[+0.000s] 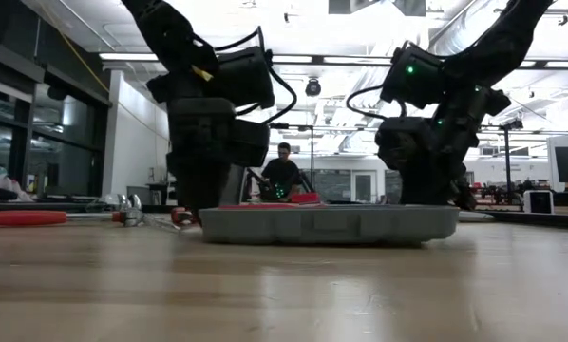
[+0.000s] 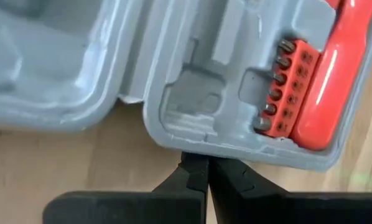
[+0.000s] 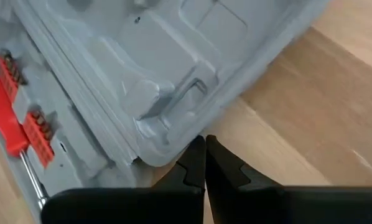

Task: Prefit tool cases
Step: Put the orange hammer into the gray tool box

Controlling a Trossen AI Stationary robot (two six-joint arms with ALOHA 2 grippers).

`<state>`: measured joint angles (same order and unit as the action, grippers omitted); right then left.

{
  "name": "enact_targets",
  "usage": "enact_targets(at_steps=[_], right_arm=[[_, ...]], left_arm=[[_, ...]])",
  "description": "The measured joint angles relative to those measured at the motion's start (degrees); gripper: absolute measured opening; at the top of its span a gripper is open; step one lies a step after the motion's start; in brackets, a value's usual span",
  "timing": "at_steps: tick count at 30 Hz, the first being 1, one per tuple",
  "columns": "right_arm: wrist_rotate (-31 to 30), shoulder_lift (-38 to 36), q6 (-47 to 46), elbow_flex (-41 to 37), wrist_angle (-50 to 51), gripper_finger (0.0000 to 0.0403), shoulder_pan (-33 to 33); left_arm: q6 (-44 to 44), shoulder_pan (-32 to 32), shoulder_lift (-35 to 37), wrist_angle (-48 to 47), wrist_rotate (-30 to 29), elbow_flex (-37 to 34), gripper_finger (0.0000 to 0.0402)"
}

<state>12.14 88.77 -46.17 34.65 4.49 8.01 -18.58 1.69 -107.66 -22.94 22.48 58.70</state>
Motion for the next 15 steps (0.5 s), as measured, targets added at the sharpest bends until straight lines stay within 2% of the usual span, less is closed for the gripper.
enact_targets(at_steps=[6,15], right_arm=[[-1.8,-0.1,-5.6,0.1,-0.7,0.0,-1.6],[-5.9,-2.4,-10.4,0.1,-1.3,0.0,-2.1]], left_arm=[[9.9,3.9,4.2,-9.1,-3.6,-0.3,0.0],[23.0,9.0,15.7,-16.8,-10.4,-0.9,0.0]])
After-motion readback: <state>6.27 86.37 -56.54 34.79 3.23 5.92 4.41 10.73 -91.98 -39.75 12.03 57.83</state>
